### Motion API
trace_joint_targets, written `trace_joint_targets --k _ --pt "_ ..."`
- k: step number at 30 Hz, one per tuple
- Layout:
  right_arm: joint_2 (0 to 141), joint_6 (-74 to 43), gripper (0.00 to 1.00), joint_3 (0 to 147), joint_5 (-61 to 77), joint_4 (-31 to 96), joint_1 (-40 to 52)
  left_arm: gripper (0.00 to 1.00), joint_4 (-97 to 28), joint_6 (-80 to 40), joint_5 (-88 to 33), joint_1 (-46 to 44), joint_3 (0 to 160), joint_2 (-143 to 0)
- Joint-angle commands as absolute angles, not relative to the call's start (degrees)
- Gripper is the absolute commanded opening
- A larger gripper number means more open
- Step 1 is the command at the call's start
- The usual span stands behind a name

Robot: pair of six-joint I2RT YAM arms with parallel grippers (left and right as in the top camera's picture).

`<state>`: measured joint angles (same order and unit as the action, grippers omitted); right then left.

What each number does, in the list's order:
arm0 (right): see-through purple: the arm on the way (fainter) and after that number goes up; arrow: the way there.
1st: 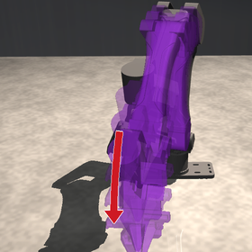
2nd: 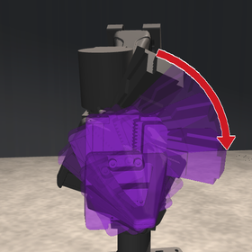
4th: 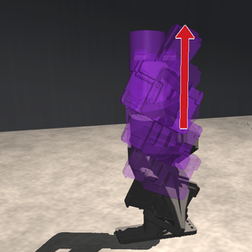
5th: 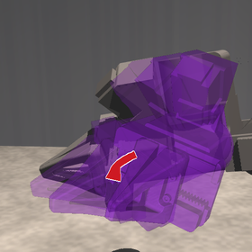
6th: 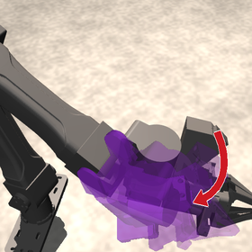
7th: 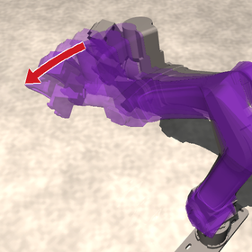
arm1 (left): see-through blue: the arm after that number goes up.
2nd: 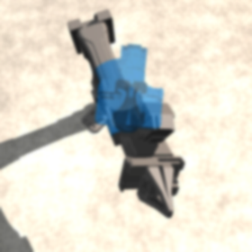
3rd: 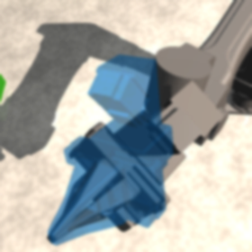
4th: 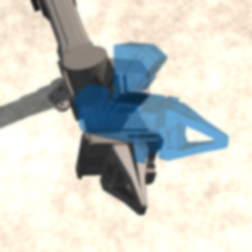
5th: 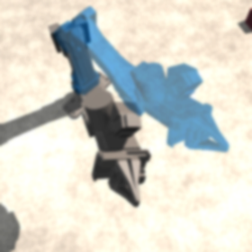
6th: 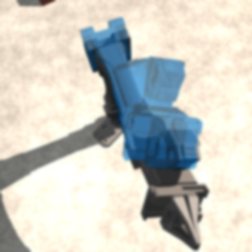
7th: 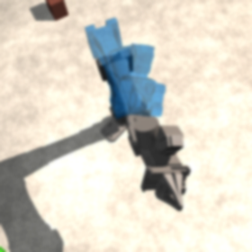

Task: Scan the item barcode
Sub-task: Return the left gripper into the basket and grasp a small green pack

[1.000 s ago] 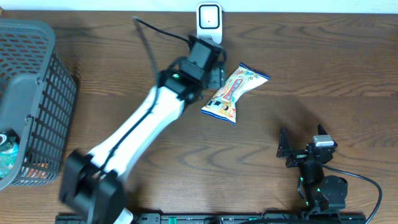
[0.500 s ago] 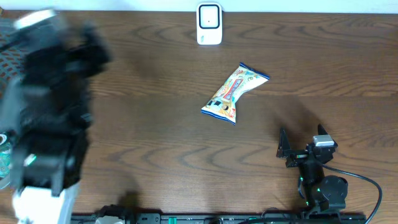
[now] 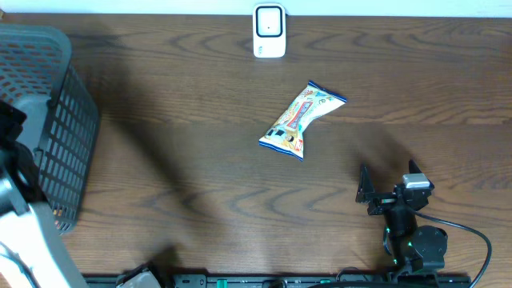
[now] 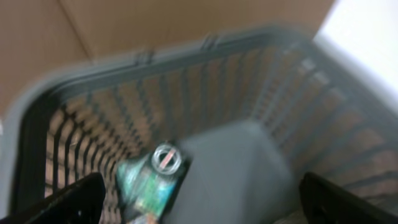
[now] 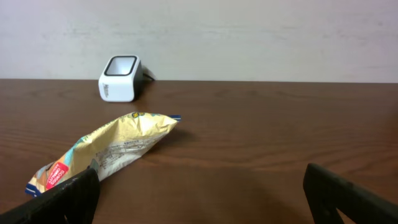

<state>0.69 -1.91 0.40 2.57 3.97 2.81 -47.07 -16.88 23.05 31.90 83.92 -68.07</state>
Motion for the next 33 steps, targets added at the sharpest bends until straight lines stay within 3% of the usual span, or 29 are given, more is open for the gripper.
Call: trace_joint_targets --k 1,19,33 --pt "0.34 -1.65 0.99 0.32 2.26 4.21 3.38 0.98 -51.27 -24.64 23.64 34.76 84.44 -73.67" --pt "0.34 -1.65 0.99 0.32 2.26 4.21 3.38 0.98 -53.25 -36.16 26.41 42.33 84.44 -105.78" --pt "0.34 -1.65 0.99 0.32 2.26 4.21 3.38 0.98 -45.67 -37.58 18.85 46.72 84.44 -110.28"
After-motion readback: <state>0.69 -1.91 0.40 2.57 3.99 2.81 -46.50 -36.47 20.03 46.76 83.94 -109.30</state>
